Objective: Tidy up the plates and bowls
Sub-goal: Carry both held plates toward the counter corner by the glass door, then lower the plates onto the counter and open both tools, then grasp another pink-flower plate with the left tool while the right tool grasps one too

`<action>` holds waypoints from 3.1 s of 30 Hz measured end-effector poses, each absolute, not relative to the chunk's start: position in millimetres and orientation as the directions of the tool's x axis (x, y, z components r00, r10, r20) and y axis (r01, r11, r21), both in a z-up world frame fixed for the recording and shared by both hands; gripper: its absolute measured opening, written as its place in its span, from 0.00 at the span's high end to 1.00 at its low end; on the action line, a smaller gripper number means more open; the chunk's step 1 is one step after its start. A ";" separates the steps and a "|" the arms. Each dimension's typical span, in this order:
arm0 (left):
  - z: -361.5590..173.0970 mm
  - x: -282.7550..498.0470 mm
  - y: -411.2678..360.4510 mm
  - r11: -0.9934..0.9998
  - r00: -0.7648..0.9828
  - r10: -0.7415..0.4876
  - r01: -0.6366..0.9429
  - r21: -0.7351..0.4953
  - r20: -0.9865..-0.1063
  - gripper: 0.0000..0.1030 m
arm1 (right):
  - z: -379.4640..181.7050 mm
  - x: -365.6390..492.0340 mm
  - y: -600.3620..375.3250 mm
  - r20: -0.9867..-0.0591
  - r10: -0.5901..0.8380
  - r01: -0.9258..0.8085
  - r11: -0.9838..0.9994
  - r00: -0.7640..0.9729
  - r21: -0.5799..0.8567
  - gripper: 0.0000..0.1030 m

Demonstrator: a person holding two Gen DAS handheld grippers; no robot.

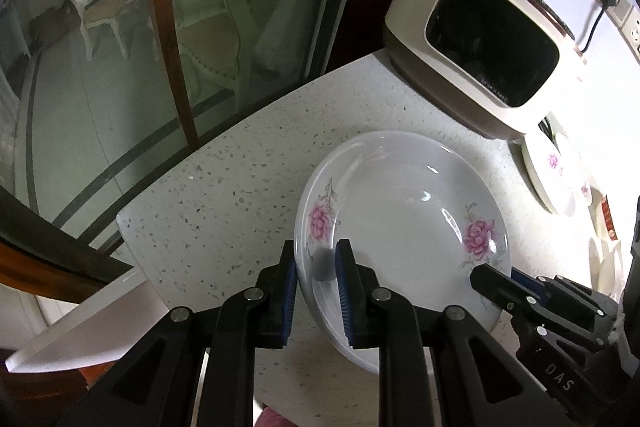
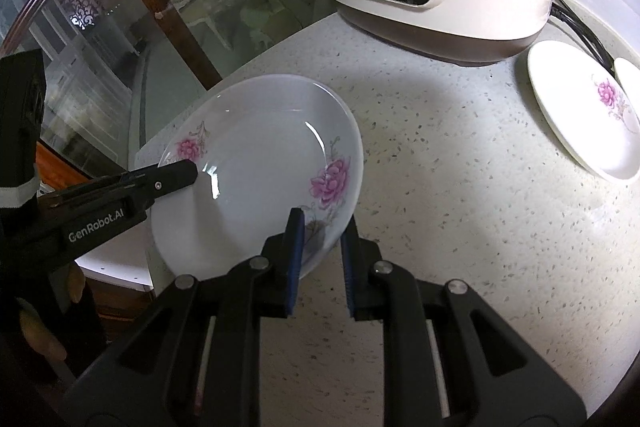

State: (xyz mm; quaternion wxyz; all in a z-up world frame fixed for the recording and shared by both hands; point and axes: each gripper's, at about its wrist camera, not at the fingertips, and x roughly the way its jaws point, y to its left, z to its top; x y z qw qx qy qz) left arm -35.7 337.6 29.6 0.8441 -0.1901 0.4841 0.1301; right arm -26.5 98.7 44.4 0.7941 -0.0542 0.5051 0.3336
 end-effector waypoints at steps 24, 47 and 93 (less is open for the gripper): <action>41.8 -45.9 347.0 0.862 0.486 0.160 -0.494 -0.119 -0.860 0.57 | 61.7 -41.3 64.0 -0.793 0.516 -0.547 0.786 0.323 0.289 0.60; 62.5 49.2 193.8 0.925 0.551 -0.262 -0.089 -0.368 -0.792 0.19 | 56.6 -7.5 -122.5 -0.802 0.342 -0.078 0.934 0.491 0.350 0.44; 23.2 139.2 135.2 0.961 0.522 -0.167 -0.104 -0.257 -0.836 0.76 | 31.1 86.6 -142.9 -0.788 0.397 -0.039 0.902 0.471 0.431 0.86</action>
